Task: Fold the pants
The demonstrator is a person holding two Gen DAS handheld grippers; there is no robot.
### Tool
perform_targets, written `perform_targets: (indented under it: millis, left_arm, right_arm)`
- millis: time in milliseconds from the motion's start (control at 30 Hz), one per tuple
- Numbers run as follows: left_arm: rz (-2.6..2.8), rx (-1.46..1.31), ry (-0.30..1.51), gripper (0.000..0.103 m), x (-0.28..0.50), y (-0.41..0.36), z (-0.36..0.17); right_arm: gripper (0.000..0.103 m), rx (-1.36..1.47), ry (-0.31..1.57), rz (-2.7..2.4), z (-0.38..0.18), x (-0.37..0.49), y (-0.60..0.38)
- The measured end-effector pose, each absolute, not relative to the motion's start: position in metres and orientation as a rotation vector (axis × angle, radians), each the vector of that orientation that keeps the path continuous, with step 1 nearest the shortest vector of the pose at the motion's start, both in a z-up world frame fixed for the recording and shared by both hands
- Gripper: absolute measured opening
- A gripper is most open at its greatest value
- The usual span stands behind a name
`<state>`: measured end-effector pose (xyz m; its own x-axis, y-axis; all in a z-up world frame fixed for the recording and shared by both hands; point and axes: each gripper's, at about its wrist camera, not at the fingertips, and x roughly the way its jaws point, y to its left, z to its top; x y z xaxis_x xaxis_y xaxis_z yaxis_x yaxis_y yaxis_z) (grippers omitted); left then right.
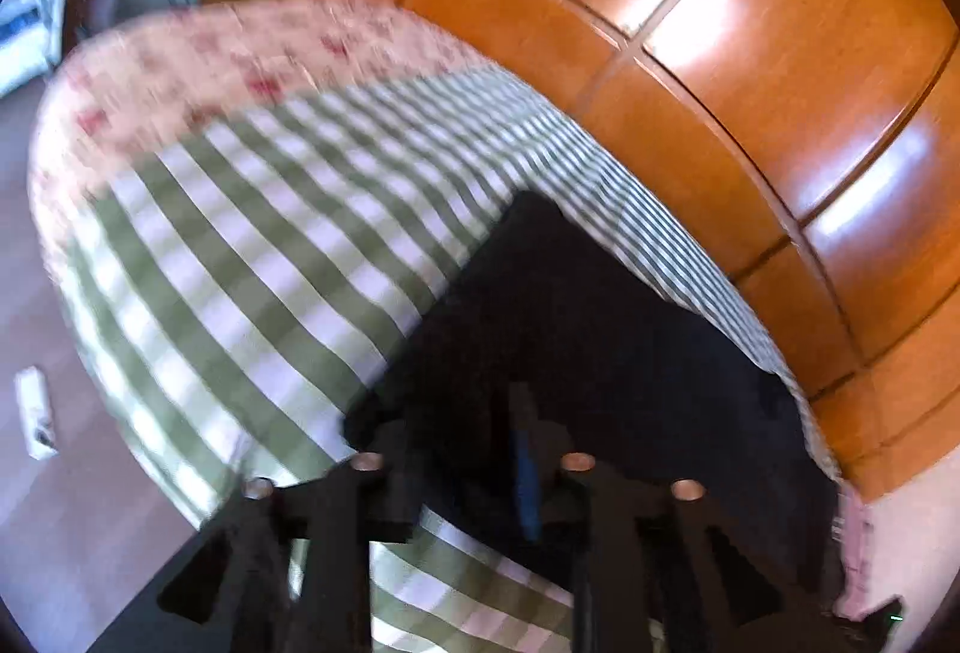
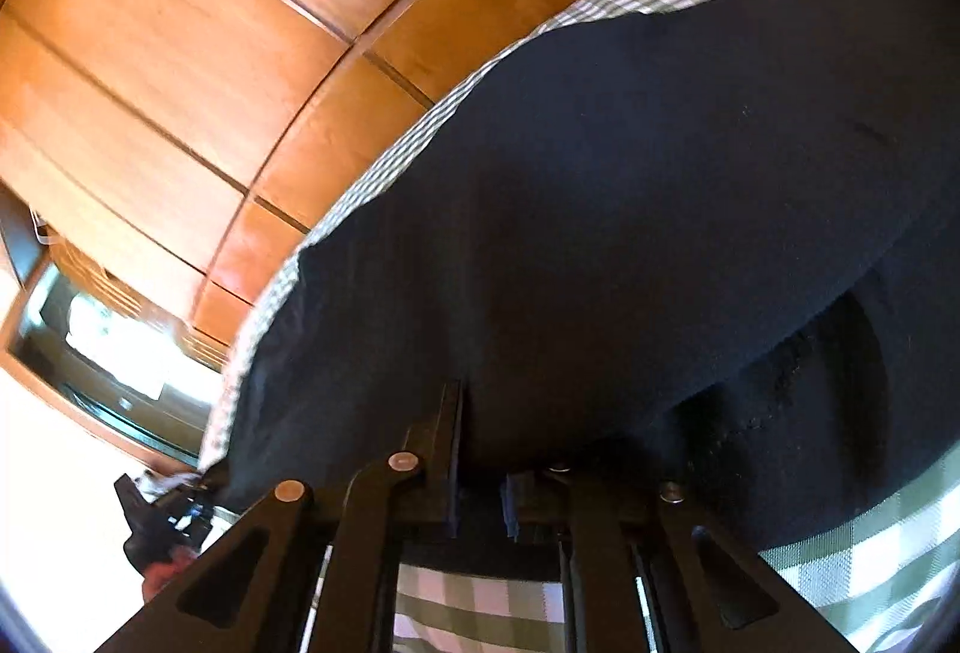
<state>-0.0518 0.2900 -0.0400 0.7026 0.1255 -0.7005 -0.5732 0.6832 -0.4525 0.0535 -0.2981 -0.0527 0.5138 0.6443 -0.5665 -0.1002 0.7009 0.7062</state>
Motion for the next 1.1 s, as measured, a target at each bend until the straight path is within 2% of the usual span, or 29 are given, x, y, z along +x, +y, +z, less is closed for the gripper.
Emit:
perform_targets:
  millis: [167, 300, 600, 633, 700, 733, 767, 800, 1033, 1100]
  left_arm:
    - [0.535, -0.659, 0.53, 0.029, -0.069, 0.282, -0.009]
    - [0.461, -0.608, 0.491, 0.03, -0.057, 0.258, 0.002]
    - [0.123, -0.478, 0.628, 0.03, 0.008, 0.166, -0.015]
    - [0.103, -0.465, 0.637, 0.03, 0.014, 0.158, -0.016]
    - [0.069, -0.44, 0.667, 0.03, 0.026, 0.14, -0.02]
    - [0.058, -0.432, 0.683, 0.03, 0.031, 0.135, -0.023]
    - [0.049, -0.425, 0.7, 0.03, 0.036, 0.129, -0.026]
    - [0.039, -0.422, 0.717, 0.03, 0.041, 0.123, -0.029]
    - [-0.018, -0.402, 0.733, 0.03, 0.046, 0.111, -0.028]
    - [-0.04, -0.401, 0.733, 0.03, 0.045, 0.108, -0.029]
  right_arm:
    - [0.037, 0.75, 0.826, 0.399, -0.038, 0.067, -0.349]
    - [0.037, 0.8, 0.772, 0.277, -0.036, 0.08, -0.397]
    - [0.037, 0.967, 0.682, 0.031, -0.053, 0.114, -0.5]
    - [0.037, 0.958, 0.681, -0.005, -0.053, 0.119, -0.51]
    - [0.029, 0.918, 0.694, -0.043, -0.052, 0.127, -0.519]
    - [0.025, 0.898, 0.704, -0.046, -0.05, 0.131, -0.522]
    - [0.014, 0.883, 0.715, -0.041, -0.05, 0.132, -0.524]
    - [0.012, 0.867, 0.726, -0.032, -0.048, 0.131, -0.523]
    - [0.01, 0.794, 0.65, 0.015, -0.004, 0.097, -0.526]
    - [0.01, 0.784, 0.673, 0.008, -0.008, 0.086, -0.529]
